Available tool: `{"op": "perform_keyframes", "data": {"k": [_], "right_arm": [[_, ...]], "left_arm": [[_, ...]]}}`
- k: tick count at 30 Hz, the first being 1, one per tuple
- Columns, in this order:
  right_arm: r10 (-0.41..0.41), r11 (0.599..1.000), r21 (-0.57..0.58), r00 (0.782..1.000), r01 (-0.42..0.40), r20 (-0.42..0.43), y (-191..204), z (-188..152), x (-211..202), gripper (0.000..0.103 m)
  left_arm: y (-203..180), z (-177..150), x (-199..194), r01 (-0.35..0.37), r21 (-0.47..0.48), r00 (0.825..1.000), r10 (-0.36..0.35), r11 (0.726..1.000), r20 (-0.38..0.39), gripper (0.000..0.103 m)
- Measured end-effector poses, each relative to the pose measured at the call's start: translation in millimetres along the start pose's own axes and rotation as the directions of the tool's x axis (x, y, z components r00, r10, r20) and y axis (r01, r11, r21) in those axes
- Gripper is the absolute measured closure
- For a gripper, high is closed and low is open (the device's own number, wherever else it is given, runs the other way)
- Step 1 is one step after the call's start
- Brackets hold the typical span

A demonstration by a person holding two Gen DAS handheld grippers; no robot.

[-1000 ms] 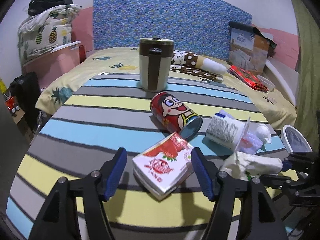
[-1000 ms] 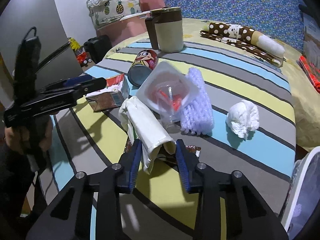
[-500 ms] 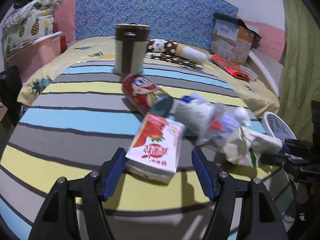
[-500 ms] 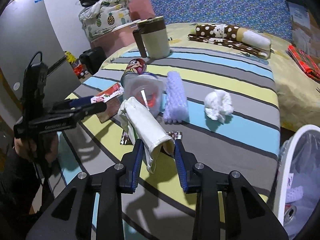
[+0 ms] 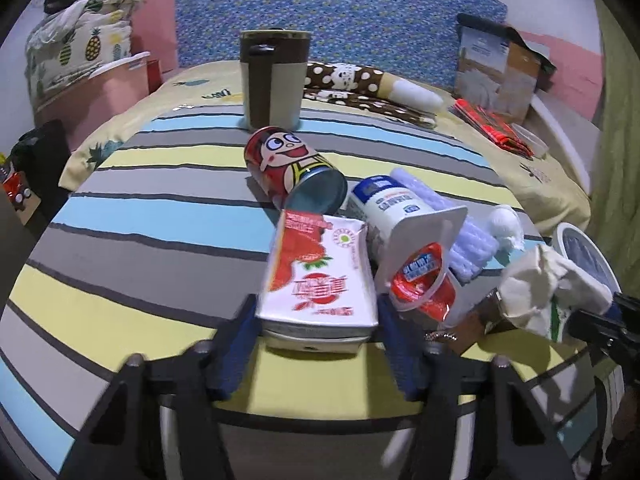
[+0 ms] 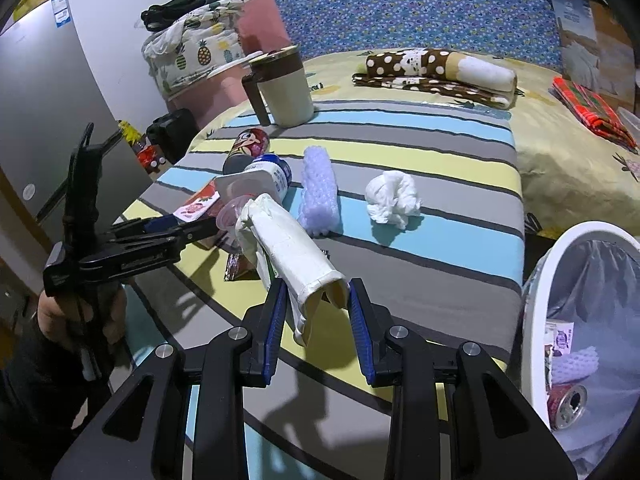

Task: Collect trash
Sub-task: 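Lift the juice carton and paper bag and carry both over the white bin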

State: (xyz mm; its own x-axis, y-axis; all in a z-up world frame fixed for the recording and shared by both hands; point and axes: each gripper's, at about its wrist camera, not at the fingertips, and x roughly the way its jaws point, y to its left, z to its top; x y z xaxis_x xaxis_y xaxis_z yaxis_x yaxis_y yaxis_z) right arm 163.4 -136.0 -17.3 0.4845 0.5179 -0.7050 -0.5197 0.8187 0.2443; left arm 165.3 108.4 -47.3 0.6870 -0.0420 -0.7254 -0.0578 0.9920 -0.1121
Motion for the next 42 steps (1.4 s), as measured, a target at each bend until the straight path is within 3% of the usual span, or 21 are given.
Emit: {"op": "perform_keyframes", "data": {"k": [29,42], "right_arm": [[-0.018,1.0,0.024,0.997,0.016,0.078,-8.1,-8.6,-41.8,0.069],[-0.079,0.994,0.079,0.99,0.07,0.116,-29.2,-21.5,-69.5,0.069]], "left_arm": [[-25.2,-21.1,-73.2,-0.052,-0.045,0.989,0.058,0.998,0.138,0.047],[-73.3,-24.7,-97.4,0.057,0.011,0.984,-0.058,0.998,0.168,0.047]]}}
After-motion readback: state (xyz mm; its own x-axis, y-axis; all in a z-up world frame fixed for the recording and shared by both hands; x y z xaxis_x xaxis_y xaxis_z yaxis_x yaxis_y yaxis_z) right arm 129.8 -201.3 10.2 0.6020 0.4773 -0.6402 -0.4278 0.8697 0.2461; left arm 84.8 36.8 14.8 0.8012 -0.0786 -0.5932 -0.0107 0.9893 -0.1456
